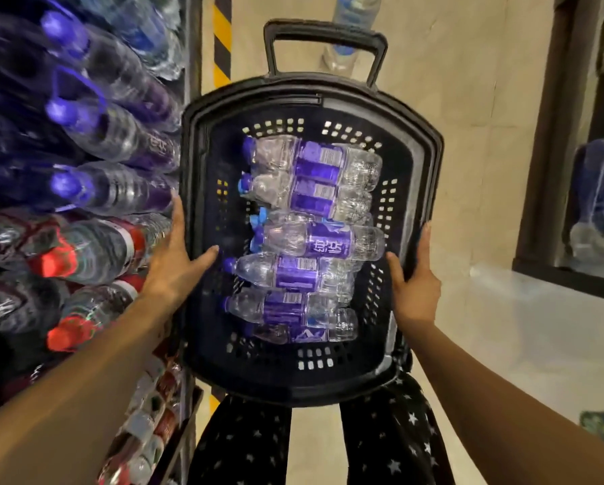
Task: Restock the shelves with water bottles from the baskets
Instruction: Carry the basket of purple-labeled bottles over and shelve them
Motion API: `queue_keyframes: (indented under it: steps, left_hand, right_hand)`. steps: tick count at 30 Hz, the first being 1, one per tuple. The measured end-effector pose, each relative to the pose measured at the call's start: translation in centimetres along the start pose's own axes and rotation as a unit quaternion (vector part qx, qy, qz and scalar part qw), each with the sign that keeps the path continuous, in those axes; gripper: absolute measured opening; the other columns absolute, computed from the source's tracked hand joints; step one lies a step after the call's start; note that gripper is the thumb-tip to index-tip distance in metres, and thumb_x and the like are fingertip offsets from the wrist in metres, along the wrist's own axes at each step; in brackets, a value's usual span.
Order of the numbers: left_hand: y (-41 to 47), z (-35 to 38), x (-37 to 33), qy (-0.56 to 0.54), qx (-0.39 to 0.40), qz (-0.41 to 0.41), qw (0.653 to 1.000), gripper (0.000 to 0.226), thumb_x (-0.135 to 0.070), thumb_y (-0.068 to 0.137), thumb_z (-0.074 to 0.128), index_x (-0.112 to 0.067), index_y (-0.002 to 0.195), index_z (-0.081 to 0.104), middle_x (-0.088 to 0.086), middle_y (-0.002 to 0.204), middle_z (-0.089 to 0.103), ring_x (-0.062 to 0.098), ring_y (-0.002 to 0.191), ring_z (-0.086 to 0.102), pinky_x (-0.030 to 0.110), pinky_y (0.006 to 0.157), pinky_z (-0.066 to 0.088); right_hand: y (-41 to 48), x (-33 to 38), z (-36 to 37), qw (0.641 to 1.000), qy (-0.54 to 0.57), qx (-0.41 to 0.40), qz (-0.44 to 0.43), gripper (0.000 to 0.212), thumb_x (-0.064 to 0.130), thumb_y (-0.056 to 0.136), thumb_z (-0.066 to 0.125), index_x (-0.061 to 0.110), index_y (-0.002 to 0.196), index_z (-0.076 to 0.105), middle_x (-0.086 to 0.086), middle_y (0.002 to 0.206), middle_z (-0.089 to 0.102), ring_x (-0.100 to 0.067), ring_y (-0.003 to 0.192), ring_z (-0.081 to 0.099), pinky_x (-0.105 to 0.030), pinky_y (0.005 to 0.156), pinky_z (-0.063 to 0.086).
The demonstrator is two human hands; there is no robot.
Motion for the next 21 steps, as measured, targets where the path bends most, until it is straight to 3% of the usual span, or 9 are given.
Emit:
queue_keyframes:
  steps: [3, 5, 8, 10, 15, 17, 21]
  left_hand:
    - [-0.3, 0.1, -0.3, -0.048, -0.011, -0.006, 0.999, 0.102, -0.022, 0.091, 0.065, -0.052, 0.145, -0.017, 0.013, 0.150, 0.040, 0.033, 0.125, 0.049, 0.036, 0.103, 0.036]
    - [-0.6, 0.0, -0.5, -0.052, -0.024, -0.008, 0.998, 0.100, -0.020, 0.091, 0.064, -0.054, 0.145, -0.013, 0.017, 0.140, 0.051, 0.029, 0.105, 0.057, 0.030, 0.090, 0.039]
    - [-0.6, -0.2, -0.6, -0.039, -0.040, 0.010, 0.998, 0.100, -0.018, 0.089, 0.066, -0.056, 0.144, -0.009, 0.017, 0.109, 0.065, 0.023, 0.076, 0.059, 0.028, 0.080, 0.041]
    - [-0.5, -0.1, -0.2, -0.029, -0.037, 0.004, 0.999, 0.100, -0.018, 0.089, 0.066, -0.055, 0.145, -0.008, 0.012, 0.090, 0.061, 0.012, 0.061, 0.049, 0.028, 0.075, 0.040]
    - [-1.0, -0.2, -0.8, -0.021, -0.026, -0.015, 0.999, 0.101, -0.014, 0.091, 0.063, -0.056, 0.144, -0.012, 0.017, 0.070, 0.053, 0.025, 0.054, 0.050, 0.024, 0.051, 0.036]
    - [-1.3, -0.2, -0.9, -0.020, -0.027, -0.015, 0.999, 0.102, -0.012, 0.091, 0.063, -0.056, 0.143, -0.012, 0.013, 0.065, 0.048, 0.025, 0.053, 0.049, 0.027, 0.052, 0.037]
    - [-2.5, -0.4, -1.5, -0.013, -0.024, -0.015, 1.000, 0.101, -0.013, 0.091, 0.064, -0.053, 0.145, -0.012, -0.003, 0.069, 0.030, 0.027, 0.064, 0.052, 0.038, 0.074, 0.048]
  right_hand:
    - [0.1, 0.0, -0.1, 1.000, 0.012, -0.010, 0.014, 0.075, 0.035, 0.094, 0.059, 0.042, 0.150, 0.010, -0.030, 0.103, 0.066, -0.042, 0.089, 0.065, -0.047, 0.079, 0.050]
    - [0.0, 0.1, -0.2, 1.000, 0.022, -0.005, 0.014, 0.077, 0.031, 0.094, 0.061, 0.041, 0.151, 0.012, -0.027, 0.108, 0.067, -0.039, 0.095, 0.065, -0.042, 0.084, 0.049]
    - [0.0, 0.1, -0.1, 0.998, 0.054, 0.015, 0.023, 0.079, 0.022, 0.094, 0.062, 0.041, 0.152, 0.012, -0.001, 0.109, 0.064, -0.020, 0.099, 0.062, -0.016, 0.087, 0.042]
    - [0.0, 0.3, -0.1, 0.997, 0.069, 0.028, 0.030, 0.080, 0.017, 0.094, 0.061, 0.041, 0.151, 0.011, 0.005, 0.108, 0.056, -0.014, 0.103, 0.058, -0.009, 0.086, 0.034]
    - [-0.2, 0.8, -0.3, 0.994, 0.083, 0.075, 0.016, 0.089, 0.004, 0.091, 0.062, 0.040, 0.152, 0.007, 0.012, 0.126, 0.051, -0.015, 0.117, 0.053, -0.015, 0.093, 0.034]
    - [-0.2, 0.8, -0.5, 0.992, 0.084, 0.098, 0.013, 0.093, 0.000, 0.089, 0.062, 0.040, 0.152, 0.006, 0.021, 0.128, 0.042, -0.008, 0.116, 0.048, -0.013, 0.095, 0.035]
    - [0.0, 0.9, -1.2, 0.989, 0.077, 0.125, 0.013, 0.095, -0.005, 0.089, 0.061, 0.039, 0.152, 0.006, 0.018, 0.126, 0.040, -0.005, 0.109, 0.044, 0.001, 0.082, 0.035]
Point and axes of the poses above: each hand's wrist, its own y-axis towards the middle knuckle, its own z-axis out of the palm, x = y × z, the point moved 7 cm from there along y, towards the middle knuckle
